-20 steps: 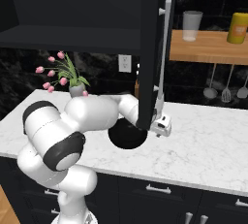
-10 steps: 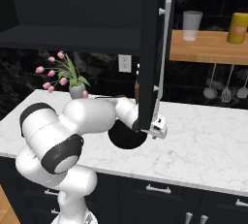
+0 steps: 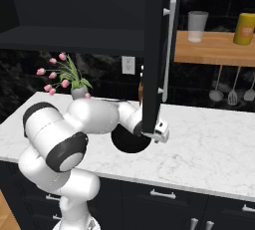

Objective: Pick up the bowls on the counter and stack them on top of one another in the open cabinet. Place the smaller bowl on top of the larger bowl.

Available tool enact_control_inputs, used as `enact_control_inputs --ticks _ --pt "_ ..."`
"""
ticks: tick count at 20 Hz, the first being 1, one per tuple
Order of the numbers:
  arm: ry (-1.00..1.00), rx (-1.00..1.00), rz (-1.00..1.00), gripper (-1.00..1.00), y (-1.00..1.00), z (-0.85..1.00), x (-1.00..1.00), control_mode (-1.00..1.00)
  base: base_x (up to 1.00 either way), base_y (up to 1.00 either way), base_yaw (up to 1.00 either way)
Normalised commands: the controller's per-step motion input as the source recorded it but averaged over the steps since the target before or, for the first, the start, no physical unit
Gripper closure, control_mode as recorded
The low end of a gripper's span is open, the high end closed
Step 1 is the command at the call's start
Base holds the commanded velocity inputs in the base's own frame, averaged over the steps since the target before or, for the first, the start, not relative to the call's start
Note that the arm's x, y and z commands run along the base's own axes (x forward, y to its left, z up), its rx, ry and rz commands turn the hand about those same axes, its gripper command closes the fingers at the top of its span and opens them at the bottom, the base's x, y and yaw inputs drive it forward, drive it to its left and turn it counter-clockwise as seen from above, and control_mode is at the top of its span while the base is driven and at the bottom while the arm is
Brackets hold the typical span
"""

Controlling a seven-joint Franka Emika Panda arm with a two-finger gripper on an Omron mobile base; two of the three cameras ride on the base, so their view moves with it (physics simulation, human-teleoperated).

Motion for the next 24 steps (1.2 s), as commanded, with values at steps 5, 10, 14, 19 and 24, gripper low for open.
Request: enact_control_inputs --ticks 5,10,14,19,24 --pt "0.00 0.00 0.00 -1.00 0.00 -0.22 0.00 -1.00 0.00 0.00 0.00" --pt "0.00 0.00 0.00 -1.00 0.00 -0.21 0.00 -1.00 0.00 0.00 0.00" --pt "0.00 0.00 0.00 -1.00 0.00 -0.04 0.00 -1.00 0.00 0.00 0.00" --pt "0.00 0.00 0.00 1.00 0.00 0.00 0.00 -1.00 0.00 0.00 0.00" --pt "0.00 0.00 0.00 1.00 0.00 0.00 0.00 -1.00 0.00 0.00 0.00"
